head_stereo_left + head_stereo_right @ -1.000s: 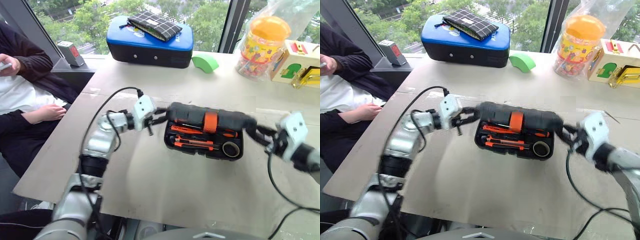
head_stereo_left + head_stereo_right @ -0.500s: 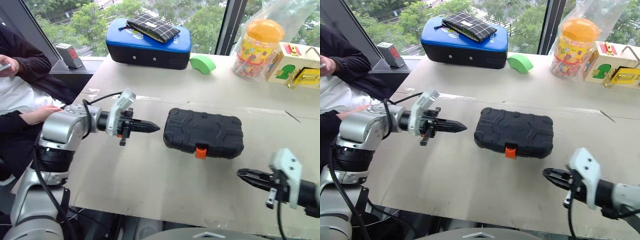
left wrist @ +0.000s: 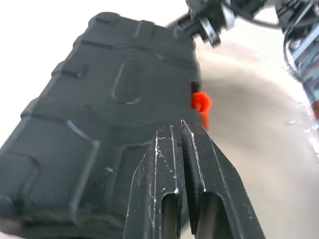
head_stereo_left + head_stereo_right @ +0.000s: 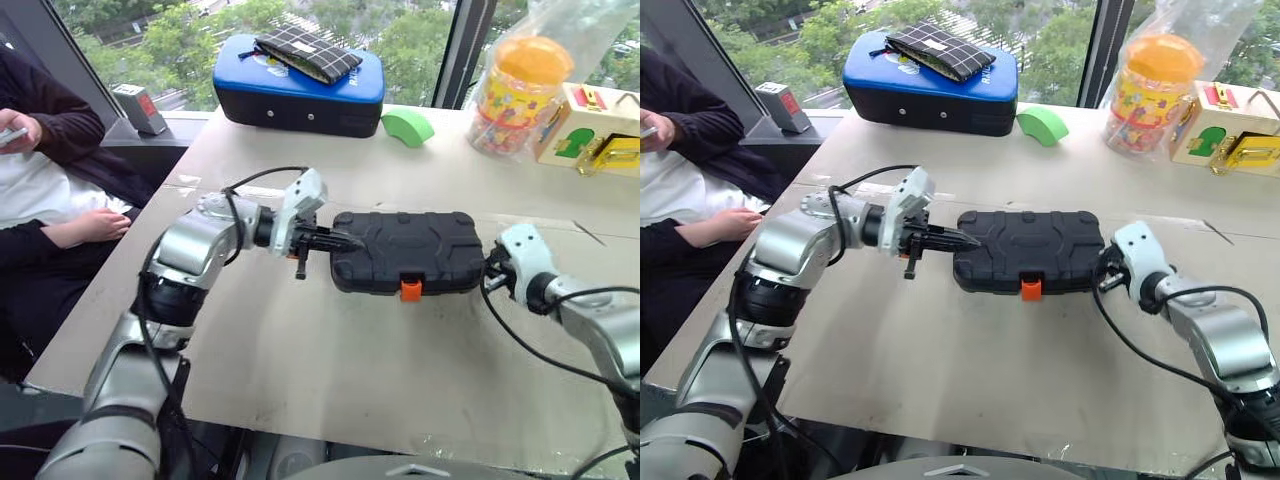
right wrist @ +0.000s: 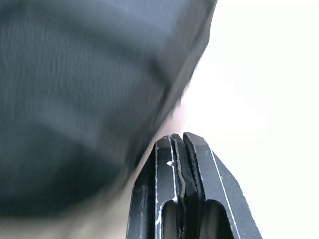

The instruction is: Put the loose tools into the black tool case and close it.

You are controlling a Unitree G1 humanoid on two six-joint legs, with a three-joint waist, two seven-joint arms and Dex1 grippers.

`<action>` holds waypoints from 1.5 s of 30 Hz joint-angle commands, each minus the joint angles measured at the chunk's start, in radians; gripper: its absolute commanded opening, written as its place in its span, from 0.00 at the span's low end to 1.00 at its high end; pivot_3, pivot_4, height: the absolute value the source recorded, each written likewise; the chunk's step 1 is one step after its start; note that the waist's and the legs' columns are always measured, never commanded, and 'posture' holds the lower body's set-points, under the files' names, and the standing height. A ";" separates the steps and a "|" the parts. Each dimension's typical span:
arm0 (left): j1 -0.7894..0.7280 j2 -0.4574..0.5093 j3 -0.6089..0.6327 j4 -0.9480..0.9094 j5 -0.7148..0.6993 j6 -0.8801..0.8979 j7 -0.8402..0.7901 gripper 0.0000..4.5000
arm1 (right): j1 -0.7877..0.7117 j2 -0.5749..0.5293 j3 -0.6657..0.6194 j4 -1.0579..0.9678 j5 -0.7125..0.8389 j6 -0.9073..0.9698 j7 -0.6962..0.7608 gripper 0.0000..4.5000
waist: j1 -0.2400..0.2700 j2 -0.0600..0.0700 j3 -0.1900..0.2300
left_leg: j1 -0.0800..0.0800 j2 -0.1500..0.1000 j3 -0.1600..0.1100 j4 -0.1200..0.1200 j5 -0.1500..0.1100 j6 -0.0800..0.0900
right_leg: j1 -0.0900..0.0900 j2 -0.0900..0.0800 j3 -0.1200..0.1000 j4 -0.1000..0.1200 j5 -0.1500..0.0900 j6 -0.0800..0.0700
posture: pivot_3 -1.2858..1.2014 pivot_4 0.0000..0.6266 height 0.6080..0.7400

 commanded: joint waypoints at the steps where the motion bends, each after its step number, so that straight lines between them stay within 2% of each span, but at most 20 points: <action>1: -0.049 -0.030 -0.059 0.080 0.078 -0.077 -0.027 0.04 | 0.090 -0.038 -0.057 -0.132 0.091 0.034 0.105 0.00 | 0.004 0.002 -0.002 | -0.003 0.000 0.000 0.000 -0.001 0.001 | -0.002 0.000 0.000 0.000 0.000 0.000 | 0.52 0.24 1.00; 4: -0.032 -0.034 -0.160 0.176 0.173 -0.151 -0.079 0.04 | 0.215 -0.030 -0.119 -0.335 0.250 0.115 0.178 0.00 | 0.009 0.005 -0.005 | -0.014 0.000 -0.001 0.000 -0.001 0.002 | -0.012 0.001 0.002 0.001 0.000 0.000 | 0.52 0.24 1.00; 6: -0.017 -0.028 -0.193 0.217 0.220 -0.214 -0.100 0.04 | 0.253 -0.019 -0.120 -0.413 0.298 0.135 0.183 0.00 | 0.001 0.004 -0.015 | -0.013 0.002 -0.002 -0.001 -0.003 0.006 | -0.011 0.000 0.004 0.001 0.000 0.000 | 0.52 0.24 1.00; 10: -0.021 -0.043 -0.180 0.262 0.242 -0.238 -0.113 0.04 | 0.241 0.038 -0.070 -0.458 0.316 0.158 0.115 0.00 | -0.012 0.005 -0.017 | -0.007 0.002 -0.002 0.001 -0.007 0.011 | -0.005 -0.001 0.004 -0.001 -0.001 -0.001 | 0.52 0.24 1.00; 13: -0.030 -0.051 -0.175 0.293 0.258 -0.261 -0.119 0.04 | 0.199 0.086 0.015 -0.429 0.279 0.148 0.066 0.00 | -0.016 0.003 -0.016 | 0.006 0.001 0.001 0.003 -0.006 0.010 | 0.006 -0.002 0.005 0.000 -0.003 0.004 | 0.52 0.24 1.00; 19: -0.028 -0.055 -0.164 0.308 0.279 -0.281 -0.132 0.04 | 0.093 0.192 0.112 -0.313 0.230 0.115 0.011 0.00 | -0.012 0.002 -0.017 | 0.006 0.001 0.002 0.004 -0.004 0.008 | 0.004 -0.003 0.008 0.001 -0.001 0.000 | 0.52 0.24 1.00; 25: -0.022 -0.056 -0.156 0.309 0.287 -0.281 -0.127 0.04 | 0.029 0.229 0.186 -0.129 0.135 0.032 -0.001 0.00 | -0.012 0.002 -0.018 | 0.003 0.001 0.001 0.002 -0.004 0.008 | 0.003 0.002 0.008 0.001 -0.001 0.000 | 0.52 0.24 1.00; 31: -0.008 -0.059 -0.149 0.303 0.293 -0.280 -0.117 0.04 | 0.020 0.243 0.175 -0.106 0.141 0.008 0.024 0.00 | -0.015 0.002 -0.018 | 0.006 0.001 0.002 0.004 -0.004 0.008 | 0.004 0.001 0.009 0.001 0.000 0.001 | 0.52 0.24 1.00; 37: 0.013 -0.065 -0.142 0.286 0.292 -0.274 -0.101 0.04 | 0.144 0.178 0.100 -0.336 0.310 0.019 0.152 0.00 | -0.011 0.001 -0.019 | 0.004 0.001 0.001 0.003 -0.004 0.007 | 0.004 0.000 0.009 0.001 0.000 0.000 | 0.52 0.24 1.00; 41: 0.028 -0.072 -0.139 0.274 0.296 -0.270 -0.093 0.04 | 0.165 0.260 -0.017 -0.354 0.332 -0.057 0.074 0.00 | -0.012 0.001 -0.019 | 0.004 0.001 -0.001 0.002 -0.004 0.007 | 0.003 -0.001 0.008 0.001 0.000 0.000 | 0.52 0.24 1.00; 45: 0.036 -0.070 -0.137 0.263 0.296 -0.267 -0.090 0.04 | 0.171 0.267 -0.036 -0.334 0.299 -0.061 0.026 0.00 | -0.012 0.001 -0.020 | 0.005 0.001 0.001 0.003 -0.004 0.007 | 0.004 -0.003 0.009 0.001 -0.001 0.001 | 0.52 0.24 1.00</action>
